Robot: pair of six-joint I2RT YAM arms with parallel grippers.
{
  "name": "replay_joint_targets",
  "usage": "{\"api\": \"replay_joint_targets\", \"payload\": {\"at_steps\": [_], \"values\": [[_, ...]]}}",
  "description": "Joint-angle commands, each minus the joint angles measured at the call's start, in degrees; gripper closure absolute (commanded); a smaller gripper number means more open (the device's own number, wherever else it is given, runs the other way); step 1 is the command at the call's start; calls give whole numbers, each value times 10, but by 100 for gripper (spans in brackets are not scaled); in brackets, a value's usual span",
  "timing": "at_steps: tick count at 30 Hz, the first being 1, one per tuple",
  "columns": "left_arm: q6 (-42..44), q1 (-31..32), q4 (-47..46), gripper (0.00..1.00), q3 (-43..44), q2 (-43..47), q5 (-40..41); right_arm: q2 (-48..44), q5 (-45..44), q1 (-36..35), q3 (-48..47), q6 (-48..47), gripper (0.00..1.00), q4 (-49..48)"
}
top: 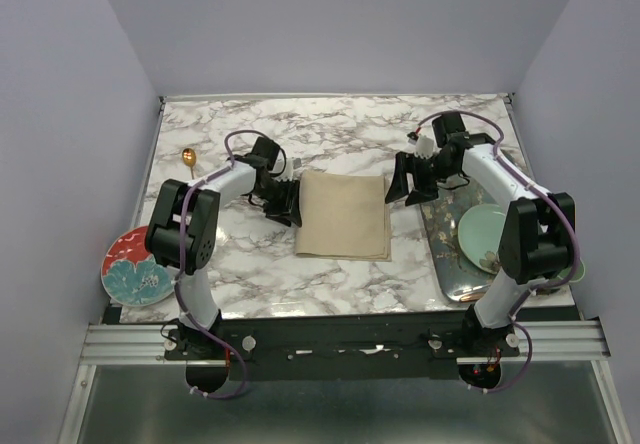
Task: Fold the napkin into a case and place the utensils inside
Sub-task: Move the square folded napkin to the center of the board, then rotate the square-folded napkin at the center of the board.
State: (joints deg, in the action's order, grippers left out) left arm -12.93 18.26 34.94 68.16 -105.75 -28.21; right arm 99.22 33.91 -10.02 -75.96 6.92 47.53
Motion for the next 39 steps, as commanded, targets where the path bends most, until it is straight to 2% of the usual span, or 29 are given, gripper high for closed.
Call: {"api": "replay_joint_targets", "payload": {"at_steps": [1, 2, 4, 5, 7, 8, 12, 15, 16, 17, 19, 21, 22, 23, 26, 30, 34, 39], "values": [[-4, 4, -21, 60, -1, -19, -38, -5, -8, -2, -23, -25, 21, 0], [-8, 4, -25, 68, -2, -22, -43, -4, -11, -1, -27, -28, 21, 1], [-9, 4, -30, 76, 1, -31, -59, -3, -16, -2, -30, -35, 21, 1], [-9, 3, -29, 84, 6, -34, -61, -3, -17, -1, -31, -38, 21, 1], [-1, 4, -22, 92, 12, -40, -63, -1, -23, -2, -36, -46, 21, 1], [5, 3, -17, 100, 20, -42, -59, -1, -24, -2, -38, -49, 21, 1], [69, -8, 50, 100, 56, -51, -27, 8, -39, -2, -62, -64, 21, -5], [178, -18, 132, 100, 122, -85, 37, 25, -46, -1, -89, -85, 21, -20], [239, -25, 142, 100, 138, -104, 56, 31, -48, -1, -97, -88, 21, -23], [269, -28, 147, 100, 174, -113, 107, 48, -50, -2, -114, -91, 21, -27], [331, -34, 154, 100, 212, -138, 145, 69, -50, -2, -133, -94, 21, -35], [386, -45, 159, 85, 273, -149, 163, 97, -46, -3, -160, -88, 21, -46], [391, -49, 160, 73, 290, -151, 153, 108, -44, -3, -169, -82, 21, -48], [397, -55, 163, 47, 314, -149, 140, 118, -41, -5, -182, -77, 21, -51], [402, -58, 152, 27, 313, -118, 112, 154, -30, -14, -218, -50, 22, -64], [347, -85, 99, 26, 258, -58, 73, 187, -17, -32, -243, -30, 27, -79], [313, -108, 84, 27, 200, 15, 2, 214, -35, -47, -238, -30, 29, -90], [309, -113, 93, 28, 130, 75, -17, 237, -50, -49, -221, -35, 37, -96]]}}
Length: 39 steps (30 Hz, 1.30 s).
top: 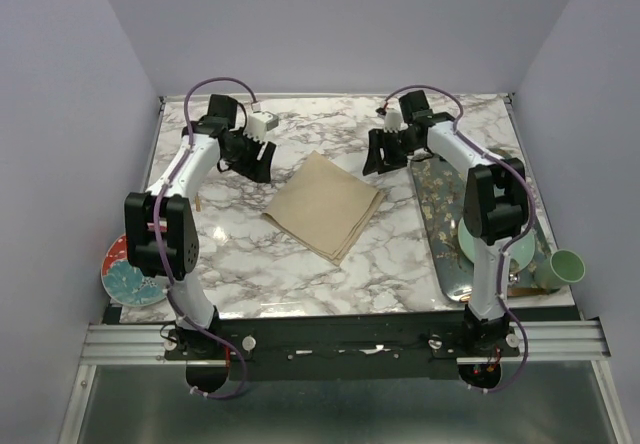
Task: Fold the napkin into a case and place the utensils inside
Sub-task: Rotate the square-folded napkin at the center of the board.
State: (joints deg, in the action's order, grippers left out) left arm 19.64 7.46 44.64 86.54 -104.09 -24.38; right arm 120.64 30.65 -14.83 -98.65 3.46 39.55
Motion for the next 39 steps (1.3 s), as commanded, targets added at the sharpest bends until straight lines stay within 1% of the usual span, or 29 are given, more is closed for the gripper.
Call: {"api": "replay_joint_targets", "payload": {"at_steps": [1, 4, 7, 8, 11, 13, 14, 15, 16, 18, 19, 21, 22, 23, 25, 26, 28, 29, 31, 32, 33, 34, 35, 36, 37, 38, 39], "values": [[-15, -5, -3, 28, -66, 72, -57, 24, -17, -1, 12, -5, 39, -17], [-12, -6, -2, 30, -116, 93, -63, 22, 1, -3, 46, -6, 43, -15], [-7, -6, 4, 38, -158, 98, -75, 10, 5, -5, 97, -9, 48, -15], [-7, -6, 5, 43, -174, 97, -80, 6, 6, -6, 107, -10, 52, -15], [-21, -6, -3, 50, -201, 89, -94, -22, 15, -6, 155, -10, 59, -15], [-36, -6, -15, 52, -203, 73, -93, -53, 34, -7, 199, -3, 60, -16], [-43, -6, -23, 55, -202, 66, -89, -64, 40, -9, 217, 0, 62, -16], [-48, -6, -33, 56, -198, 58, -90, -77, 55, -11, 234, 4, 62, -19], [-57, -6, -40, 57, -192, 36, -90, -87, 64, -12, 270, 16, 62, -24], [-71, -5, -58, 60, -163, 6, -83, -115, 81, -17, 300, 30, 62, -35], [-77, -5, -62, 61, -148, -31, -83, -121, 94, -21, 315, 41, 62, -39], [-98, -4, -63, 64, -90, -72, -87, -131, 103, -34, 341, 52, 60, -53], [-104, -4, -61, 65, -66, -113, -88, -131, 110, -37, 347, 65, 59, -59], [-121, -3, -61, 67, -19, -131, -86, -129, 112, -45, 348, 71, 57, -62], [-130, -3, -55, 68, 27, -180, -87, -118, 114, -50, 343, 88, 54, -76], [-133, -3, -54, 69, 68, -194, -84, -114, 114, -51, 338, 94, 50, -81], [-137, -5, -47, 69, 100, -222, -68, -102, 114, -53, 314, 106, 44, -82], [-133, -7, -44, 68, 118, -224, -67, -102, 114, -53, 310, 107, 36, -78], [-114, -10, -33, 65, 116, -205, -73, -123, 107, -53, 306, 91, 28, -55], [-106, -11, -33, 60, 89, -187, -82, -136, 100, -51, 309, 83, 24, -45], [-97, -12, -36, 57, 67, -164, -90, -149, 93, -51, 314, 75, 23, -29], [-76, -12, -41, 55, 40, -108, -106, -180, 81, -52, 324, 59, 23, -23], [-67, -12, -48, 51, -18, -76, -110, -193, 76, -51, 330, 52, 23, -19], [-58, -12, -61, 49, -48, -44, -114, -209, 71, -51, 335, 48, 23, -15], [-40, -10, -63, 48, -73, 16, -116, -219, 58, -51, 338, 45, 24, -14], [-27, -10, -65, 46, -118, 43, -114, -233, 55, -51, 340, 44, 24, -13], [-16, -8, -67, 45, -139, 69, -110, -237, 50, -51, 339, 46, 25, -11]]}}
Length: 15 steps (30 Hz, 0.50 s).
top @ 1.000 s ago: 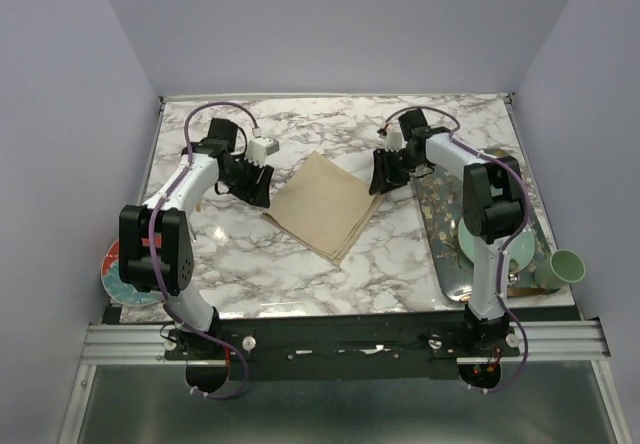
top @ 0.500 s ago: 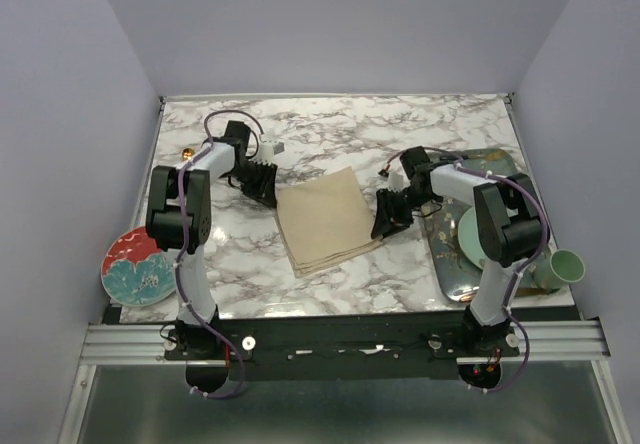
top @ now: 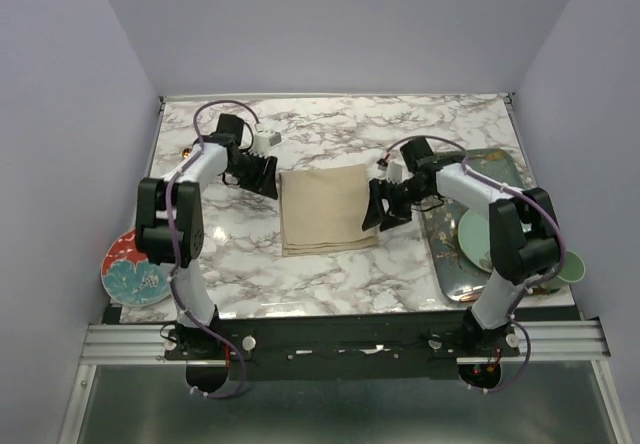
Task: Fold the napkin into a case and place the utensils inside
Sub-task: Rotate the square-folded napkin at the center of the board, then smooth out the square-folded napkin at the center of the board.
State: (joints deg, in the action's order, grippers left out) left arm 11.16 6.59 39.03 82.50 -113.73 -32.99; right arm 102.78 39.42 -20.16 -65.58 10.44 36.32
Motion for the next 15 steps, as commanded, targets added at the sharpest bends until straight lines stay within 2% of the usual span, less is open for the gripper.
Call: {"api": "replay_joint_targets", "payload": {"at_steps": [1, 5, 7, 10, 11, 15], "values": [[79, 5, -12, 45, -117, 213, -21, -58, -46, 2, 6, -18, 26, 22], [144, 53, -50, 42, -228, 310, 19, -29, -36, 3, -9, 2, 34, 20], [173, 73, -71, 42, -256, 343, 27, -6, -23, 2, -15, 16, 35, 19], [216, 124, -109, 43, -309, 374, 48, 15, -21, 2, -17, 20, 38, 17], [221, 136, -122, 44, -334, 381, 55, 21, -19, 2, -16, 21, 42, 15], [243, 193, -166, 46, -370, 375, 84, 44, -20, 1, -9, 27, 48, 7]]}}
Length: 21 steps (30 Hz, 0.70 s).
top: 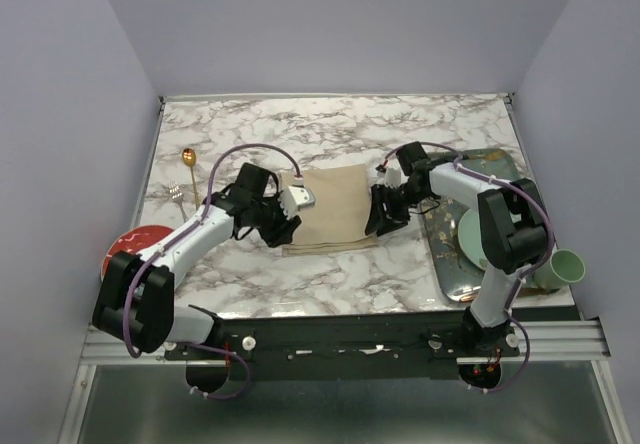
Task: Fold the napkin into a case and place the utensils inside
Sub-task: Smooth out the square-folded napkin at the center of the board.
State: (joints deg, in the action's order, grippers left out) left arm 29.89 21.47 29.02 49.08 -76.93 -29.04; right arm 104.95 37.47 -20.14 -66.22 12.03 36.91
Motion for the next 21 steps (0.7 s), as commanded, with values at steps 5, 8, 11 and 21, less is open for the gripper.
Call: {"api": "replay_joint_targets", "payload": {"at_steps": [5, 8, 11, 21], "values": [[97, 89, -81, 50, -52, -37, 91, 33, -26, 1, 1, 7, 62, 8], [112, 101, -91, 52, -57, -46, 110, 26, -22, 2, 0, 5, 62, 17], [121, 104, -93, 53, -58, -56, 119, 16, -26, 2, -3, 1, 59, 26], [148, 110, -91, 58, -56, -74, 138, 17, -35, 2, -30, -5, 56, 42]]}}
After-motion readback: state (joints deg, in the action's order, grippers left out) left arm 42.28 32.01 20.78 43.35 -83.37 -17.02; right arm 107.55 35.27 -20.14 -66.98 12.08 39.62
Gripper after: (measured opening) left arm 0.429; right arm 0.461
